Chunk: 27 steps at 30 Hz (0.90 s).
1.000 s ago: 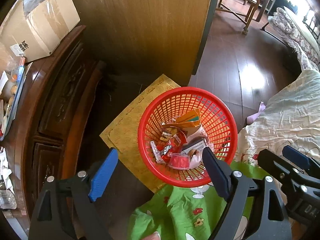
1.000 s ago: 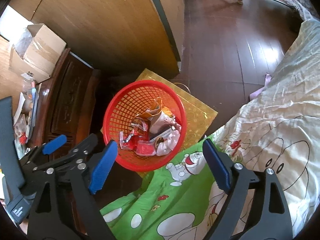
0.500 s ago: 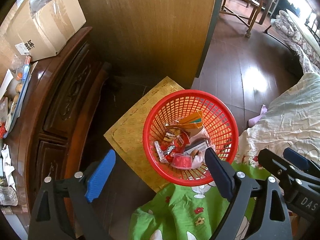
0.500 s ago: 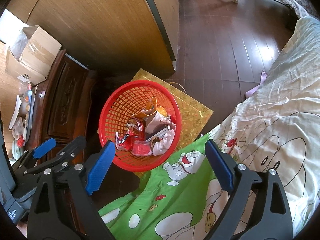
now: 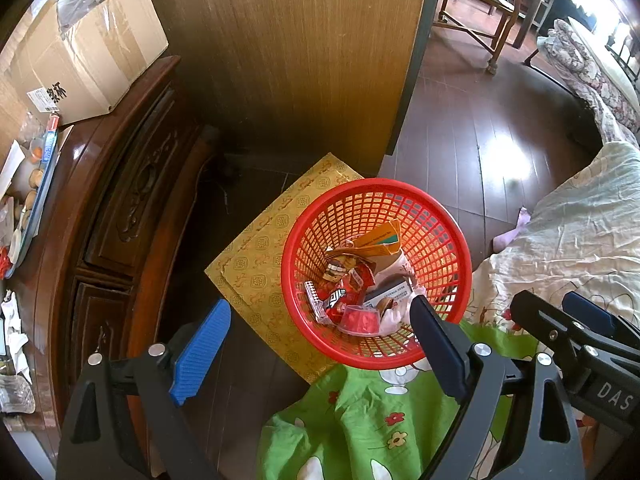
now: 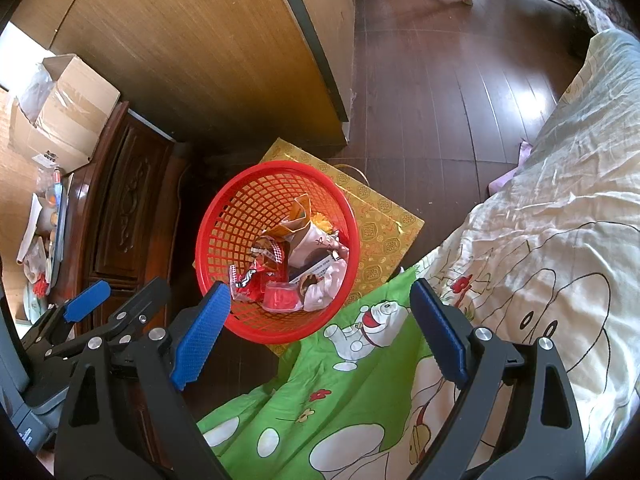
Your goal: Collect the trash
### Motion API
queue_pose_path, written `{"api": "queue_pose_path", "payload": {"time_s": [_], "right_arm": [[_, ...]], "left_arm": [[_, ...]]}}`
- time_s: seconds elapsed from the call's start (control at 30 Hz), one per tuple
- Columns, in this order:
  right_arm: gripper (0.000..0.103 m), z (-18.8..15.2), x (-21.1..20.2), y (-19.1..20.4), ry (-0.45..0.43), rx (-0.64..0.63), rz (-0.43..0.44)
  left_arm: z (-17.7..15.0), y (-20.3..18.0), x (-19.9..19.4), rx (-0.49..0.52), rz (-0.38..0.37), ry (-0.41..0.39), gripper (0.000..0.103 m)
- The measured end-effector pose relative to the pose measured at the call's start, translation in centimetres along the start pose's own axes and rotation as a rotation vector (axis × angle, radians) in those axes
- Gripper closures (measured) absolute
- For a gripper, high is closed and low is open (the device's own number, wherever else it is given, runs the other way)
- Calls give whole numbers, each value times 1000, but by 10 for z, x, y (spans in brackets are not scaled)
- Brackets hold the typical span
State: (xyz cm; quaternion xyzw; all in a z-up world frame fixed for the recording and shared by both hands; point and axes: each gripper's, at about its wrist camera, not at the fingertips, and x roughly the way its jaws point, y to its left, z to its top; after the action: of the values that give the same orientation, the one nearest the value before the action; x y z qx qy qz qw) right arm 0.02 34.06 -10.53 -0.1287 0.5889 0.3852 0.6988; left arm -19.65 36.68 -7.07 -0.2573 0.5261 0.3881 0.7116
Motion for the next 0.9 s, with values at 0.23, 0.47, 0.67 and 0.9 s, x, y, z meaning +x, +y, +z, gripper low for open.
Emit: {"api": "queue_pose_path", "payload": {"time_s": [0.23,0.47,0.67,0.9], "right_arm": [[15,0,-1,-1,-2,3,-3],[15,0,-1,0,-2,5,-3],[15,0,-1,0,-2,4,-3],[15,0,0,0,-2,5,-4]], "left_arm": [[1,2,-1,-9,6,3,14],[1,1,-1,-8,8,2,14],[1,1,-1,-7,5,3,14],[0,1,0,-3,3,6,14]]}}
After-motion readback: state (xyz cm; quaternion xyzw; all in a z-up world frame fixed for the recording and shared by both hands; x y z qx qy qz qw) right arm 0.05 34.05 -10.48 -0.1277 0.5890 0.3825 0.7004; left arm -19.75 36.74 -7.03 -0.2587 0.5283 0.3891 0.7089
